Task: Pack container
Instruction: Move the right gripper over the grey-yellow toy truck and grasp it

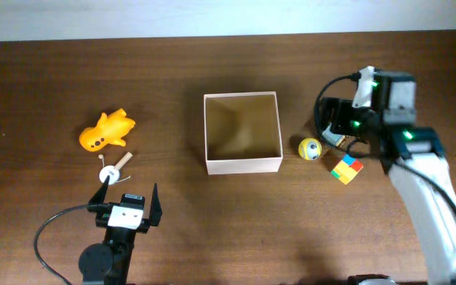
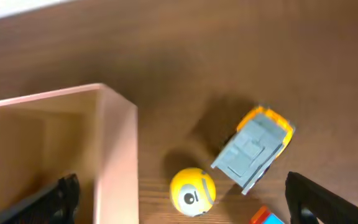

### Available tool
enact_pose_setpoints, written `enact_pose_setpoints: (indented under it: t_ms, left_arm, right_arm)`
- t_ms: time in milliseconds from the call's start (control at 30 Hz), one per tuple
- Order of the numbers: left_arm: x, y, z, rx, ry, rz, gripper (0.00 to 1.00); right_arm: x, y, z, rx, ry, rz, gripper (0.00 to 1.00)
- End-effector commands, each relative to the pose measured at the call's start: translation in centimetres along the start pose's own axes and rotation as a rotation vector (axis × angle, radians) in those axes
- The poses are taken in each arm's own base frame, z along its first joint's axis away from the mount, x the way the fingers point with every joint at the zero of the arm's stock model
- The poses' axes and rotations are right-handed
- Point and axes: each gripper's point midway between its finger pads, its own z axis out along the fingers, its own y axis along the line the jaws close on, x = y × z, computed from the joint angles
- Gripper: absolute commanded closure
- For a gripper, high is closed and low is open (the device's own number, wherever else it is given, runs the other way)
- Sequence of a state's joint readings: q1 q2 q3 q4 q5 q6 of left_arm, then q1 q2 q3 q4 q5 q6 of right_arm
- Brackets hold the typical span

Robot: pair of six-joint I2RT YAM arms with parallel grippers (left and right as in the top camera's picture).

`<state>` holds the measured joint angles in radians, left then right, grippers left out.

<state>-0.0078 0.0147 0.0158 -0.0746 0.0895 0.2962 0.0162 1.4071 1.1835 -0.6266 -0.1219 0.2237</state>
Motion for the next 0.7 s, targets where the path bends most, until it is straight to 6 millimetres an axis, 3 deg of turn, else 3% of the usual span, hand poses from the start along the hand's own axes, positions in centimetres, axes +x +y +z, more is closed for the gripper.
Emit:
enact_pose_setpoints:
  t_ms: [0,200,400,533,667]
  left_arm:
    - [0.2,0.2,0.0,-0.011,0.002,0.012,0.01]
    - [0.2,0.2,0.0,-0.011,0.002,0.012,0.01]
    - [0.2,0.2,0.0,-0.011,0.002,0.012,0.01]
    - [0.2,0.2,0.0,-0.011,0.002,0.012,0.01]
    - [0.2,0.2,0.0,-0.011,0.002,0.012,0.01]
  right_arm:
    - [0.2,-1.8,2.5,0.087,0.022,0.168,0.01]
    - [1.8,-4.2,5.7,0.204,0.071,0.325,0.01]
    - [2.1,-5.8,5.8,0.303,0.036,0.488,0.01]
    - [2.1,-5.9,6.2,0.305,0.035,0.498,0.01]
    - [3.4,-6.3,7.7,0.328,0.084,0.498,0.01]
